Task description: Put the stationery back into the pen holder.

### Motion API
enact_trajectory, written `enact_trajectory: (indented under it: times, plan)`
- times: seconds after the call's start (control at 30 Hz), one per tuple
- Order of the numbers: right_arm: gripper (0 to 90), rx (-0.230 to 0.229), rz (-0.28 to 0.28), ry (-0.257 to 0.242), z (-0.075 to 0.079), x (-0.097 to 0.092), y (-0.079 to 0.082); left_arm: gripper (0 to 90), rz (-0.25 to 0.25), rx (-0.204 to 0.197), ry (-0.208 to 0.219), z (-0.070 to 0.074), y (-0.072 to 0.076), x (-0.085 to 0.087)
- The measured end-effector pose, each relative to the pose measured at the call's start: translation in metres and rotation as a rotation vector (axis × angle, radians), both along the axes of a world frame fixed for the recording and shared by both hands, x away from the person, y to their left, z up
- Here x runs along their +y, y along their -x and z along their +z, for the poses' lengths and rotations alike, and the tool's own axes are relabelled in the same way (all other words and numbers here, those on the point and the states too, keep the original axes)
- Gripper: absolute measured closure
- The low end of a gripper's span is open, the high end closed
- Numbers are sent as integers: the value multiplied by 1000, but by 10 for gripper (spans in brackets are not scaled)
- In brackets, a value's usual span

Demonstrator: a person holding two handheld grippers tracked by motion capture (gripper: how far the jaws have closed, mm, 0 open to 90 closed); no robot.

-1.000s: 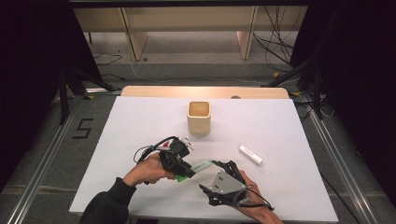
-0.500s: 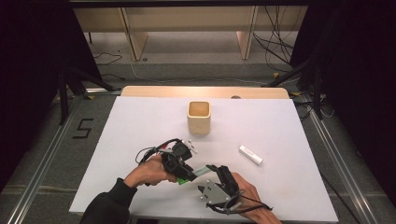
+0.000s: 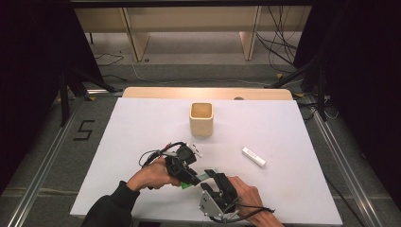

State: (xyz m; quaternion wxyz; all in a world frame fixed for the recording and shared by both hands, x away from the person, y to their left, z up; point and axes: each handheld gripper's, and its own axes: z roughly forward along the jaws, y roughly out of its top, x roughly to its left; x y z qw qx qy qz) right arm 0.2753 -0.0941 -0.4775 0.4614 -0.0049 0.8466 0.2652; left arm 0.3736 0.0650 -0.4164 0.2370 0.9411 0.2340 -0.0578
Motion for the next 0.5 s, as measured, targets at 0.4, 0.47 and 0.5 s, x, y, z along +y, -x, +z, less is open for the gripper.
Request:
enact_trajectory:
  times: [0.4,0.47,0.5]
  plan:
    - [605,-88,15,78,-7,5,4,663,-6,4,-2,-1,1,-2]
    - [614,-86,15,80,-8,6,4,663,-7,5,-2,-1,1,-2]
    - [620,-96,21,88,-8,6,4,663,-5,8,-1,-1,1,-2]
